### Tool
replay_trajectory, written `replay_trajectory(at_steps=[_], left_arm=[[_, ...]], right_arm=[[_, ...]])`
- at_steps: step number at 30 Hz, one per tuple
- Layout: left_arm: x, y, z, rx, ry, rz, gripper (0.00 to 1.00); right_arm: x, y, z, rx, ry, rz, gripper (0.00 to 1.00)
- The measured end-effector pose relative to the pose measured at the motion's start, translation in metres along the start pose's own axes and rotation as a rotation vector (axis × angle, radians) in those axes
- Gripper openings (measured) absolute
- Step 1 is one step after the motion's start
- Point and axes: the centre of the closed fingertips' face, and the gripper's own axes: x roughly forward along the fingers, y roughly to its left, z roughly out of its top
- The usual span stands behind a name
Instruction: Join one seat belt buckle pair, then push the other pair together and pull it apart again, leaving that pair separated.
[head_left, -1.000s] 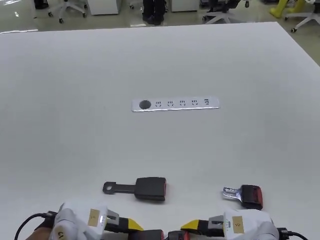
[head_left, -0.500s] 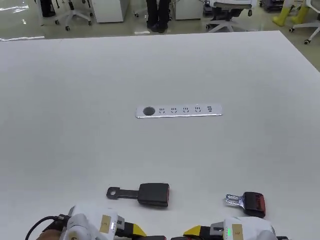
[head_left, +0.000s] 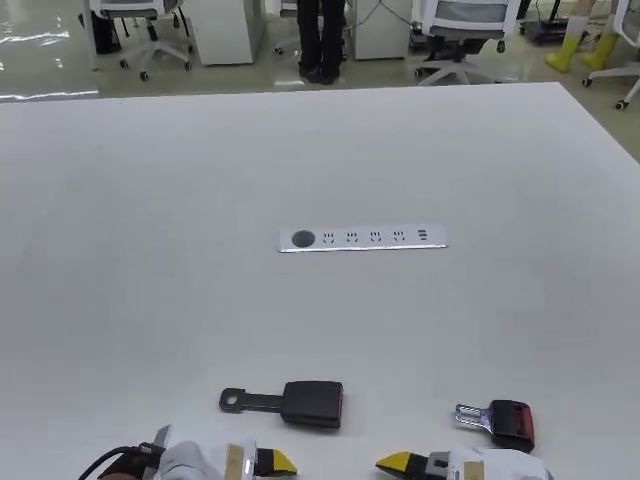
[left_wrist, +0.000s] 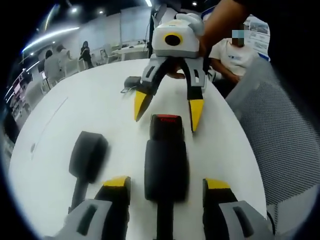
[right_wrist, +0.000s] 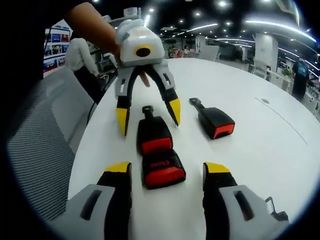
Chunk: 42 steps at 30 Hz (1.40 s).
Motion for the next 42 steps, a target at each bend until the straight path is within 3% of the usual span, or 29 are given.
replay_trajectory(at_steps=[2,4,12,20,30,36,42], left_arm=[[-0.003,0.003,0.003,-0.023,-0.01,0.014,0.7],[-0.006,0.005,0.004,-0.041,-0.013,0.024,0.78],[-0.024,0.025,0.016,-0.053,-0.043,0.082,0.85],[-0.035,0.05,0.02,-0.045,-0.05,0.127,0.87],[-0.041,0.077,0.024,-0.017,-0.037,0.14,0.87],[-0.038,0.091,0.028,0.006,-0.024,0.133,0.85],[-0.029,0.102,0.027,0.023,-0.008,0.114,0.84]], right_arm=[[-0.001,-0.002,0.0,0.028,0.0,-0.005,0.65],[-0.004,-0.003,-0.001,0.04,-0.005,-0.002,0.64],[-0.023,-0.019,0.0,0.055,-0.011,-0.056,0.72],[-0.046,-0.046,-0.01,0.066,0.002,-0.118,0.74],[-0.082,-0.085,-0.029,0.087,0.022,-0.192,0.75],[-0.1,-0.105,-0.044,0.083,0.062,-0.22,0.74],[-0.109,-0.12,-0.059,0.098,0.089,-0.22,0.73]])
